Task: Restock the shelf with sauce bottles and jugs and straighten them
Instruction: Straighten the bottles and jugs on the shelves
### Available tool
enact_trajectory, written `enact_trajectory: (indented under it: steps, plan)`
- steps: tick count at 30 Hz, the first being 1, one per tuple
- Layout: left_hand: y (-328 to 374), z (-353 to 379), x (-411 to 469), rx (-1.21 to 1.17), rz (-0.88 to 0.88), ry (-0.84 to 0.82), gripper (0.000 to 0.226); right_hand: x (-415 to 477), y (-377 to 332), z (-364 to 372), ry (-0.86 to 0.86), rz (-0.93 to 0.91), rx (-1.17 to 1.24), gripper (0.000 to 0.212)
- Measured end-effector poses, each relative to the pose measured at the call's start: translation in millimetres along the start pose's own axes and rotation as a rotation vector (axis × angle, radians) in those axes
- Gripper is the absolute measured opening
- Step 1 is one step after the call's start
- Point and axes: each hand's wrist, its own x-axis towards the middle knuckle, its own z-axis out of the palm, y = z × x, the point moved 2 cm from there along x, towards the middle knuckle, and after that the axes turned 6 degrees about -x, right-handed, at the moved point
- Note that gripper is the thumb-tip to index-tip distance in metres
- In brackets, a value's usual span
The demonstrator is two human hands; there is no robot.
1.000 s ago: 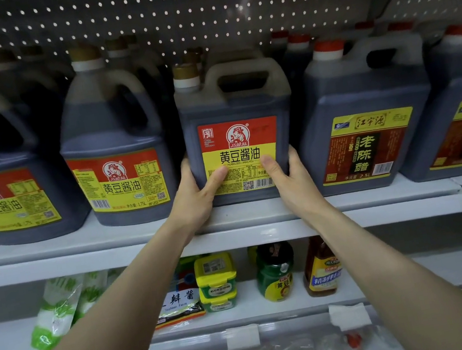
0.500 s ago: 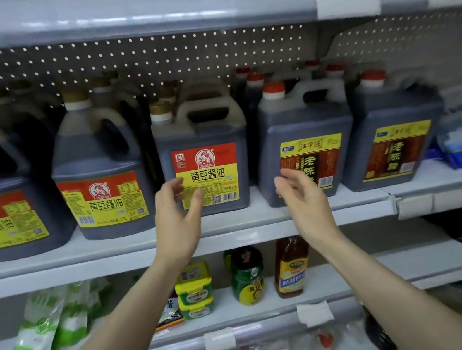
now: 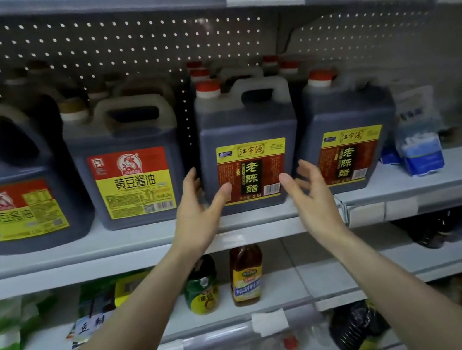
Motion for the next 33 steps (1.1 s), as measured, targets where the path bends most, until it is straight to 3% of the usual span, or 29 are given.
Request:
enact_trajectory:
  steps: [3,7,20,26,33]
  plan:
    - [-3,19,9,-0.019,0.029,0.006,0.084,17,12,-2,-0.082,-0.013,0.026,0.069]
    - [-8,35,20,-0.048,0.067,0.045,0.053,39,25,4,-0.16,-0.035,0.008,0.096]
    - [-25,43,35,-0.084,0.051,0.103,0.054,66,41,16,-0.203,-0.038,0.154,0.063]
    - [-27,44,42,-0.077,0.046,0.116,0.047,71,42,21,-0.198,-0.024,0.152,0.093]
    - [-31,39,50,-0.055,0.02,0.122,0.041,77,47,31,-0.189,-0.018,0.155,0.103]
